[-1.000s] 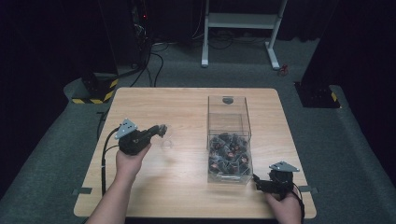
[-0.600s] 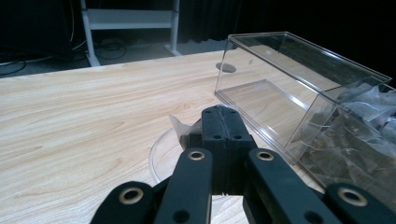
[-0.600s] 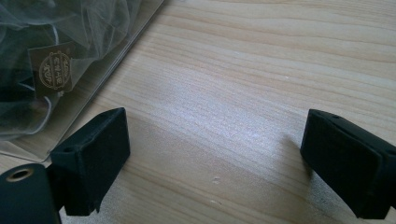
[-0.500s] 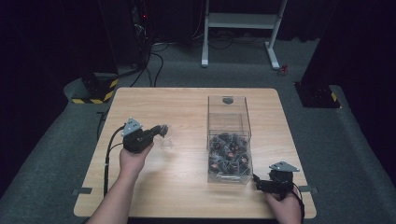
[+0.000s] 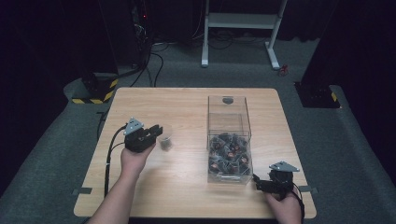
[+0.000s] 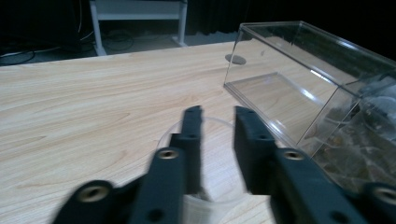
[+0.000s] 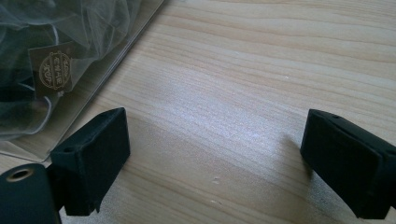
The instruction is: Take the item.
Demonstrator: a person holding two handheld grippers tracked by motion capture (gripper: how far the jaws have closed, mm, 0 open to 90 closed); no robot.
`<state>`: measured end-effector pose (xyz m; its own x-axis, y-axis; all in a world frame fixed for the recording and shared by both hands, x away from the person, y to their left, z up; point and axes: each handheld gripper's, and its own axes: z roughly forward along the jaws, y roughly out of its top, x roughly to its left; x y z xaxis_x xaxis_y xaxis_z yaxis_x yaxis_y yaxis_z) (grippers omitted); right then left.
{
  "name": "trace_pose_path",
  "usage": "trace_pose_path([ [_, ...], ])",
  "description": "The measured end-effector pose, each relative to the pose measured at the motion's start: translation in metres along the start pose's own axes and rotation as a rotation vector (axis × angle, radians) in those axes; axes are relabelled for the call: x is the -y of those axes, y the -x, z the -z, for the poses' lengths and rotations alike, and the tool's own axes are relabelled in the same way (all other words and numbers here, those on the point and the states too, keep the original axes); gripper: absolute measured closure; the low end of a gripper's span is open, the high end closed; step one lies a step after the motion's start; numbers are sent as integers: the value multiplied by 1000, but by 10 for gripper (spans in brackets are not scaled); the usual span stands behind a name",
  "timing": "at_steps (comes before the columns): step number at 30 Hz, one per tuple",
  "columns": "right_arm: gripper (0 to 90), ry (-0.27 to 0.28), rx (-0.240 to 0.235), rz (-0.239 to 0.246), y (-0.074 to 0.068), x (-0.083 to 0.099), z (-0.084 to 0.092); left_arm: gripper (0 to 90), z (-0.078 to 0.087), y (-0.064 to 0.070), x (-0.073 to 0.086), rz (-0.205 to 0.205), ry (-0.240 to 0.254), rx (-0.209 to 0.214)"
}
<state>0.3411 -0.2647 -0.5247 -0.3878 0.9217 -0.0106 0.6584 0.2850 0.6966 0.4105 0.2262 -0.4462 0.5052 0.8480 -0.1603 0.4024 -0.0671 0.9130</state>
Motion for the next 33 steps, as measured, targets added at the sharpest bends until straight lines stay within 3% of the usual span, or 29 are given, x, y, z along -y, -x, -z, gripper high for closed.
trace_pose_path([
  [6,80,0,0,0,0,0,0,479,0,2,0,-2,-12,-8],
  [8,80,0,0,0,0,0,0,457,0,2,0,-4,-13,-11],
  [11,80,0,0,0,0,0,0,332,1,3,0,-8,-19,-16],
  [15,80,0,0,0,0,0,0,238,1,4,0,-15,-30,-24],
  [21,80,0,0,0,0,0,0,156,4,5,0,-26,-37,-30],
  [33,79,0,0,-1,0,0,0,97,15,4,6,-16,-50,-34],
])
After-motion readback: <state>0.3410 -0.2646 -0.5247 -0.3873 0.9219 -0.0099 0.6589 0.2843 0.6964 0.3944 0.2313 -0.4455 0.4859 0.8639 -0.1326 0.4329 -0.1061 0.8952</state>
